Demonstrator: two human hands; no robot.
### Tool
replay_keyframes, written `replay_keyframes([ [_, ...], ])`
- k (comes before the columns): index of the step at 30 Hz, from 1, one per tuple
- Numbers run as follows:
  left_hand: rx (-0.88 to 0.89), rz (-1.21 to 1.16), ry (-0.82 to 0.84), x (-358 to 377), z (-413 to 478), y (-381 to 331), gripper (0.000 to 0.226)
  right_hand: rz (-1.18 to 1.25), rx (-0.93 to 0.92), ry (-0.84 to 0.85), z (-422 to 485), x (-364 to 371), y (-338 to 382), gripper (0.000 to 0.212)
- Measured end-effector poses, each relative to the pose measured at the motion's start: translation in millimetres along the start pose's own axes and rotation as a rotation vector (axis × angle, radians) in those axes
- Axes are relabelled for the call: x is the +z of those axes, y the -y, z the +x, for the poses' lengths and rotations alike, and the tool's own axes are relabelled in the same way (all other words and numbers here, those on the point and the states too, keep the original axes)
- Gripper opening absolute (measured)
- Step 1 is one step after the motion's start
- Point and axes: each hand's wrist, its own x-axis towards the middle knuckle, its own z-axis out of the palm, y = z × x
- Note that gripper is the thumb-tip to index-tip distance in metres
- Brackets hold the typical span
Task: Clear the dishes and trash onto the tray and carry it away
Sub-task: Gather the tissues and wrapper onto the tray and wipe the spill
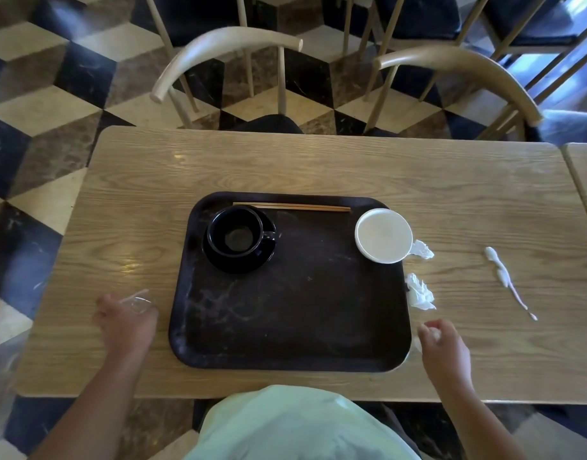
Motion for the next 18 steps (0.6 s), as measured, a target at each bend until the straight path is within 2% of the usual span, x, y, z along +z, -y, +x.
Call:
replay_keyframes([
  [1,0.000,-0.009,0.006,0.1,-1.2,-2.4,0.084,-0.012,-0.026,-0.013,5.2,-0.9,2.7,0.009],
  [6,0.077,-0.067,0.040,3.1,-7.3,-15.8,0.099,-0.099,-0.077,-0.072,31.9,-4.2,27.9,0.033],
  [10,0.122,-0.054,0.065,8.6,-15.6,-27.9,0.098,-0.257,-0.112,-0.073,45.2,0.3,45.6,0.045],
  [18,0.238,-0.014,0.105,19.7,-35.6,-38.3,0.103,-0.394,-0.121,-0.001,61.8,7.0,40.6,0.031],
])
